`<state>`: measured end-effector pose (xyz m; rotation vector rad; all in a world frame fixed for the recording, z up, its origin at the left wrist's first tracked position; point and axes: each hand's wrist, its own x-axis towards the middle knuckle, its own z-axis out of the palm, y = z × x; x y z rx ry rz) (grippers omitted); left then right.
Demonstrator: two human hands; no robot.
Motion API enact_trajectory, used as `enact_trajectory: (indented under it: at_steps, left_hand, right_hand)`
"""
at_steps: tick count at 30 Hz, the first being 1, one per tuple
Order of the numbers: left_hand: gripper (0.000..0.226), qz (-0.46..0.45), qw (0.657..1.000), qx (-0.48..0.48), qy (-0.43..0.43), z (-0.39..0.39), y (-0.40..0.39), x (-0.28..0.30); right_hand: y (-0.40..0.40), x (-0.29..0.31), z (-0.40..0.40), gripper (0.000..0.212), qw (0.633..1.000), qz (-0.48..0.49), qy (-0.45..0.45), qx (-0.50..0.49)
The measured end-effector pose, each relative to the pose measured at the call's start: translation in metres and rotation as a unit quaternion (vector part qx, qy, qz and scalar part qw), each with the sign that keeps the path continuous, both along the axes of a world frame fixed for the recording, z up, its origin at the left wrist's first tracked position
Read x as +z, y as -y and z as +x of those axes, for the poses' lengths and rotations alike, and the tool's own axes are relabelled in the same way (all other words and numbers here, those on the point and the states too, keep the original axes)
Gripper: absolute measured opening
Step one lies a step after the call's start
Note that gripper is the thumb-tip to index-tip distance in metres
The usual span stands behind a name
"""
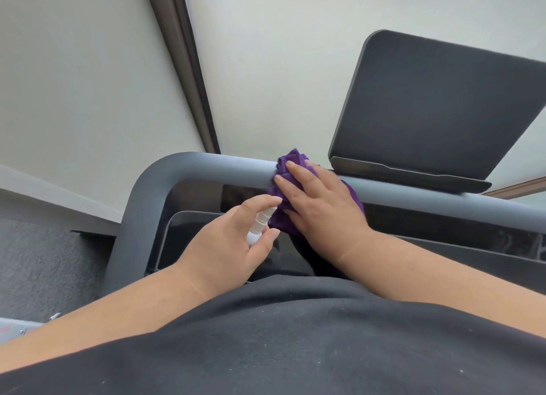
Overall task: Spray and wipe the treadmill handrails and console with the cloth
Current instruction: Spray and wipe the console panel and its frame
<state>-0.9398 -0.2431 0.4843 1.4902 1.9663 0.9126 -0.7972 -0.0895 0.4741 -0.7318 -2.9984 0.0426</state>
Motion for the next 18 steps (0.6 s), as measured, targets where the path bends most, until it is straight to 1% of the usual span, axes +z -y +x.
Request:
enact_trajectory:
  at_steps: [2, 4, 7, 11, 15, 18]
  left_hand:
    - [0.048, 0.006, 1.000, 0.010, 0.004, -0.001, 0.001, 0.001]
    - [0.045, 0.026, 0.999, 0.023, 0.003, 0.000, 0.001, 0.003]
    - [0.049, 0.042, 0.998, 0.032, -0.014, 0.003, 0.001, 0.004]
    - [0.055, 0.027, 0.999, 0.018, -0.018, 0.017, -0.007, 0.004]
    - [0.047, 0.033, 0.999, -0.031, -0.009, 0.047, -0.028, 0.004]
    - [0.047, 0.032, 0.997, -0.063, -0.001, 0.076, -0.048, 0.006]
  right_hand:
    - [0.009, 0.003, -0.027, 0.061, 0.998, -0.025, 0.051, 0.042]
    - [0.015, 0.003, -0.048, 0.067, 0.995, -0.049, 0.054, 0.068]
    - [0.015, 0.006, -0.053, 0.067, 0.993, -0.053, 0.055, 0.092]
    - [0.009, 0.005, -0.027, 0.066, 0.991, -0.064, 0.072, 0.094]
    - [-0.001, 0.001, 0.019, 0.060, 0.993, -0.083, 0.042, 0.067]
    - [-0.015, -0.003, 0.059, 0.059, 0.994, -0.092, 0.057, 0.028]
